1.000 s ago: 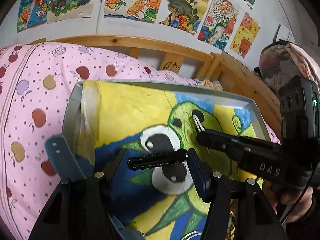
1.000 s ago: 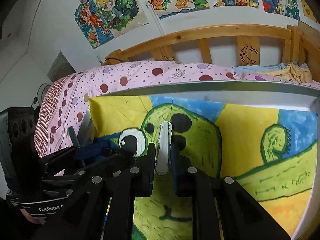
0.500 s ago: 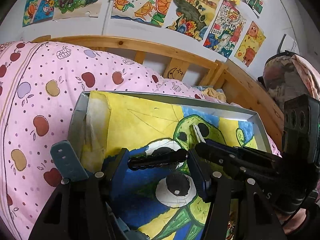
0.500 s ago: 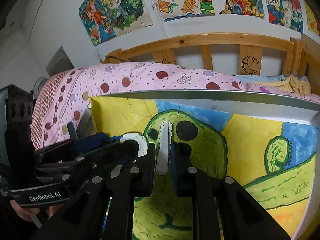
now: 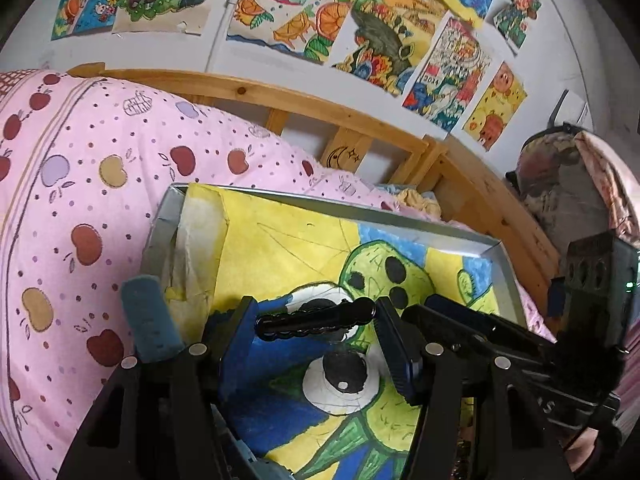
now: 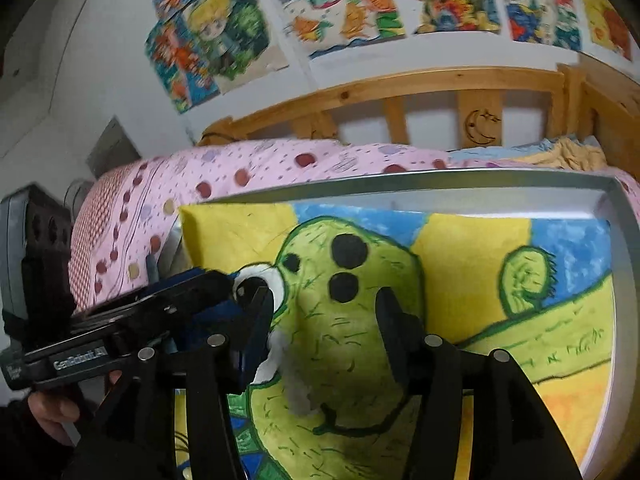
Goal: Organize jewelry
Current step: 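Lower the hair tie with the left tool onto the painting and open while the right tool releases the clip, then raise both open tools away from the tray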
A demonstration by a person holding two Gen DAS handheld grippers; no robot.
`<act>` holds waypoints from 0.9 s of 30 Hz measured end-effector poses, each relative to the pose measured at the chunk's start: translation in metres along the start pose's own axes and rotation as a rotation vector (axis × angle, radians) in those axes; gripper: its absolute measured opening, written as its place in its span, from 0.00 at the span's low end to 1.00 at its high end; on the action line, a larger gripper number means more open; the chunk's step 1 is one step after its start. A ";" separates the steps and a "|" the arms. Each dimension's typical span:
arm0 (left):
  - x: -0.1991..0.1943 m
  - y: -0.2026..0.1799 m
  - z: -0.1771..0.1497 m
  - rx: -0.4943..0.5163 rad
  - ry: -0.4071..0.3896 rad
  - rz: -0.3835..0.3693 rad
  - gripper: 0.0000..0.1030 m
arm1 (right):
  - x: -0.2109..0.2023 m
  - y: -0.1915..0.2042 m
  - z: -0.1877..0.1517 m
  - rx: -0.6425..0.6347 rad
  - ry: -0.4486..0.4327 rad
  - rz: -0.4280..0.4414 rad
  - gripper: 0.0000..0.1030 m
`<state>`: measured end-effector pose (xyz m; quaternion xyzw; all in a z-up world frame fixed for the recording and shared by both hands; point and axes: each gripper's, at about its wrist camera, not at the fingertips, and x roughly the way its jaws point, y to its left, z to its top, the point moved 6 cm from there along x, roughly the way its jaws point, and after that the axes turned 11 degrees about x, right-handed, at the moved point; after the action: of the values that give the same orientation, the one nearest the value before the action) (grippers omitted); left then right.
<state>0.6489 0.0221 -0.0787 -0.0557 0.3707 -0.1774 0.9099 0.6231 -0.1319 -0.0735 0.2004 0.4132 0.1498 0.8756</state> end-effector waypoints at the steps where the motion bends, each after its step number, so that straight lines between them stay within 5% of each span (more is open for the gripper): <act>1: -0.003 0.001 0.000 -0.004 -0.010 0.004 0.56 | 0.000 -0.003 -0.001 0.013 -0.008 -0.005 0.47; 27: -0.047 0.019 0.000 -0.070 -0.110 0.056 0.61 | 0.010 -0.013 -0.009 0.093 -0.045 0.021 0.49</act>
<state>0.6231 0.0565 -0.0523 -0.0869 0.3276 -0.1353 0.9310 0.6234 -0.1373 -0.0911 0.2487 0.3979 0.1350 0.8727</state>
